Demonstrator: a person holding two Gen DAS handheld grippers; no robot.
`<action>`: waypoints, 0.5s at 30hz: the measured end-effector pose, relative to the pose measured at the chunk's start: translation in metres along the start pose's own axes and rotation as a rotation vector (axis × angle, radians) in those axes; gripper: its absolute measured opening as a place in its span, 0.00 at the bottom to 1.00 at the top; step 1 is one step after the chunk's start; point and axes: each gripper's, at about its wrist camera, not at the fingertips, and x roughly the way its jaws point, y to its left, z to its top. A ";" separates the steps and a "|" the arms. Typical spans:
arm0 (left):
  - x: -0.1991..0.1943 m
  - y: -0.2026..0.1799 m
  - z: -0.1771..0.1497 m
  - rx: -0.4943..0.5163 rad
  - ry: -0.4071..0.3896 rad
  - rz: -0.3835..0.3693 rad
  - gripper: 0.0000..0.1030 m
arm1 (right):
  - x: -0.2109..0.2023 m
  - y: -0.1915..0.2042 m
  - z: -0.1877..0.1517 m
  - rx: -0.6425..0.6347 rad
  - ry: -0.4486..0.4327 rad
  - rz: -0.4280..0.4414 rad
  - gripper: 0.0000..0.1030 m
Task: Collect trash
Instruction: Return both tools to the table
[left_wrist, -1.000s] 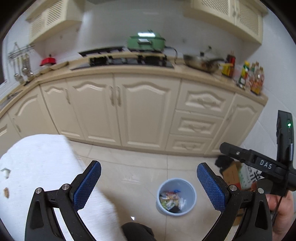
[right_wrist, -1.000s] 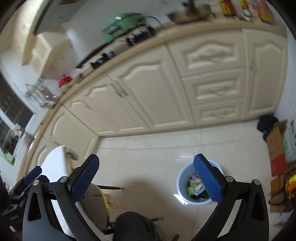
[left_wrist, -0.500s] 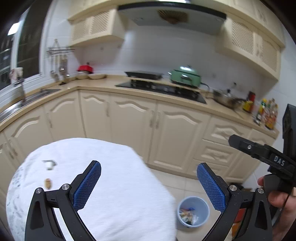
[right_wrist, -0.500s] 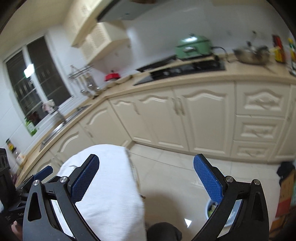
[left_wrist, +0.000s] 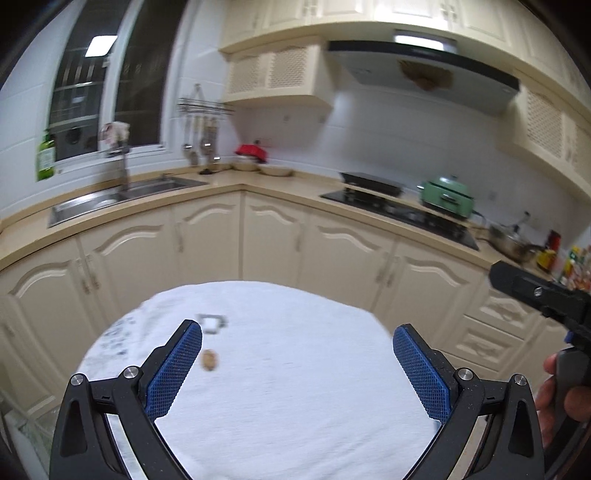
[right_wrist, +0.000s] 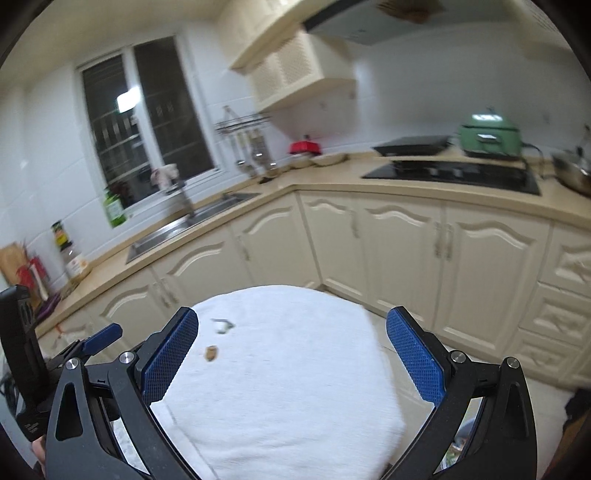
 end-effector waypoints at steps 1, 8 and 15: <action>-0.004 0.006 -0.003 -0.011 0.001 0.015 0.99 | 0.004 0.010 0.000 -0.018 0.003 0.009 1.00; -0.010 0.040 -0.022 -0.064 0.045 0.109 0.99 | 0.040 0.053 -0.004 -0.088 0.046 0.053 1.00; 0.049 0.050 -0.012 -0.083 0.139 0.141 0.99 | 0.100 0.058 -0.017 -0.087 0.149 0.059 1.00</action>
